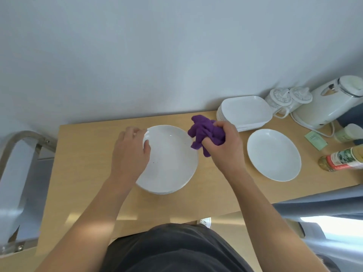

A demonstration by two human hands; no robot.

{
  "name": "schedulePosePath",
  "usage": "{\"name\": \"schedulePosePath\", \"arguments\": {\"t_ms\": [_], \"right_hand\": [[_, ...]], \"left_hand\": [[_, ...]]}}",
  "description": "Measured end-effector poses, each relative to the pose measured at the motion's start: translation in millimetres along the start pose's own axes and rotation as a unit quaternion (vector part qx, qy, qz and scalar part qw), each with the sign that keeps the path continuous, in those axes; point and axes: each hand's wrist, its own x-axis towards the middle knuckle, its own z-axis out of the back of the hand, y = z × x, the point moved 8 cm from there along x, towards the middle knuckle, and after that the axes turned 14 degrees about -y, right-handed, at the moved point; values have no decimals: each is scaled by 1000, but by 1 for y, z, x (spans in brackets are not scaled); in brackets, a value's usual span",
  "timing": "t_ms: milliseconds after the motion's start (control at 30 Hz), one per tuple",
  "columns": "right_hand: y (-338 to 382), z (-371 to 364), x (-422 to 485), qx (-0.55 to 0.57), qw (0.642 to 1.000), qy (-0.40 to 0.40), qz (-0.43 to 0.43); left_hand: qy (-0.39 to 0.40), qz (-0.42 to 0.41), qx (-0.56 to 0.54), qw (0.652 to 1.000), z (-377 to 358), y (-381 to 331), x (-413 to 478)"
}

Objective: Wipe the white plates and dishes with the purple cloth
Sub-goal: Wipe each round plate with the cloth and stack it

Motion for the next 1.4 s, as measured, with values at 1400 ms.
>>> {"name": "schedulePosePath", "arguments": {"t_ms": [1400], "right_hand": [[2, -180, -67, -353, 879, 216, 238]], "left_hand": [[38, 120, -150, 981, -9, 75, -14]]}}
